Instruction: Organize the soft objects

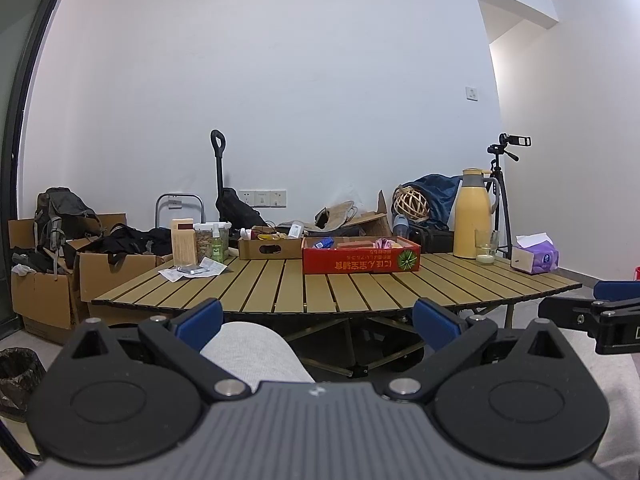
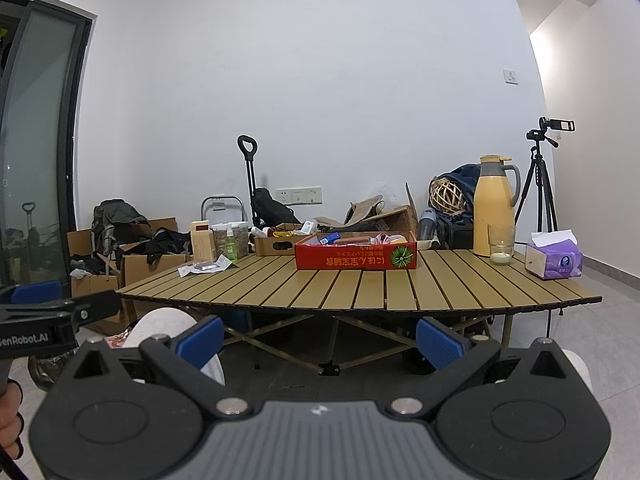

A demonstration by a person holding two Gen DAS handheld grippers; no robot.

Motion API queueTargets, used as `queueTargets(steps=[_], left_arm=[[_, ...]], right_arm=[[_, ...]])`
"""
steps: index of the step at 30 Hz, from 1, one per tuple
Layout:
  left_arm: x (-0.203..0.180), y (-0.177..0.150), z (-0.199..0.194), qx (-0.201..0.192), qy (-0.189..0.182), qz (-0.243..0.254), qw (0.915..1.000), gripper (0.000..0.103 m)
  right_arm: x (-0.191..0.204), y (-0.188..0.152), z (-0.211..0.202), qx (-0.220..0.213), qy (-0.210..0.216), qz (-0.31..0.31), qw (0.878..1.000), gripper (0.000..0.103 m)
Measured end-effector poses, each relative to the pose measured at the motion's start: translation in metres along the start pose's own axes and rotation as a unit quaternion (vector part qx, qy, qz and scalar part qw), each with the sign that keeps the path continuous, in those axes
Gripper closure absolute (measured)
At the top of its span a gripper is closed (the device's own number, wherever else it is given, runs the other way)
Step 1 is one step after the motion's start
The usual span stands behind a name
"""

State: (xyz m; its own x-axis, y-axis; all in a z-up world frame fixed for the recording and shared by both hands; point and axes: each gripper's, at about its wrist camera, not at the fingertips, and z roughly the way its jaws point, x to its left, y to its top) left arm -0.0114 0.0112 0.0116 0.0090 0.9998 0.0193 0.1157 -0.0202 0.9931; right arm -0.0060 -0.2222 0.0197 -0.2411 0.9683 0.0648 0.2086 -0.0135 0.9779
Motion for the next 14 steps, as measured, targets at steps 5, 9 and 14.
queueTargets(steps=[5,9,14], left_arm=[[-0.0004,0.0,-0.0003,0.0,0.0,0.0,1.0,0.0],[0.0,0.0007,-0.0006,0.0,-0.003,0.001,1.0,0.0],[0.0013,0.0008,-0.0013,-0.001,-0.006,-0.002,1.0,0.0]], right_arm=[[0.0002,-0.0004,0.0,0.001,0.001,0.0,1.0,0.0],[0.0006,-0.0003,-0.0002,0.001,0.0,0.0,1.0,0.0],[0.0005,-0.0004,-0.0002,0.001,0.0,0.001,1.0,0.0]])
